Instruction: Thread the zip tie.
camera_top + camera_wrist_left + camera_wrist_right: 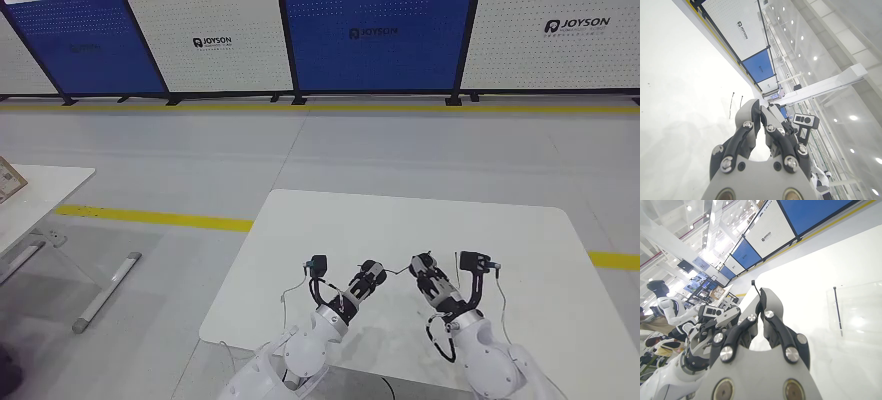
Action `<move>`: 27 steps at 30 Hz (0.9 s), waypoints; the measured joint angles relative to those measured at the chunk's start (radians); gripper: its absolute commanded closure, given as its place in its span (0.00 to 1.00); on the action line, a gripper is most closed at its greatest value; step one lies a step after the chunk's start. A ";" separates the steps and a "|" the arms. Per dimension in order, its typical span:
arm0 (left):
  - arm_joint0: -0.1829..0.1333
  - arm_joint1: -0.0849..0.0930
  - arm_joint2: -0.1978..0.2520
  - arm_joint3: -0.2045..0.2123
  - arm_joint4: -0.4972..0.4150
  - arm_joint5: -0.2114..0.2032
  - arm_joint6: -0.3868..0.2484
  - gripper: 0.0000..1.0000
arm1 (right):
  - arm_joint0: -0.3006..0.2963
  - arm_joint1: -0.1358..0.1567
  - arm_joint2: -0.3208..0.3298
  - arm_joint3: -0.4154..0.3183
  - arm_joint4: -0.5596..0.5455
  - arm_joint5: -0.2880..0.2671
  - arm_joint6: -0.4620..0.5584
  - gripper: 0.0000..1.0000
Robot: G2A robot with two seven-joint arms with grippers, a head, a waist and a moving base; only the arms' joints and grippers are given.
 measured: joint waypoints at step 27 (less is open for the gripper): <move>0.000 0.000 0.000 0.000 0.000 0.000 0.000 1.00 | -0.069 -0.011 0.018 -0.018 -0.019 -0.050 -0.134 1.00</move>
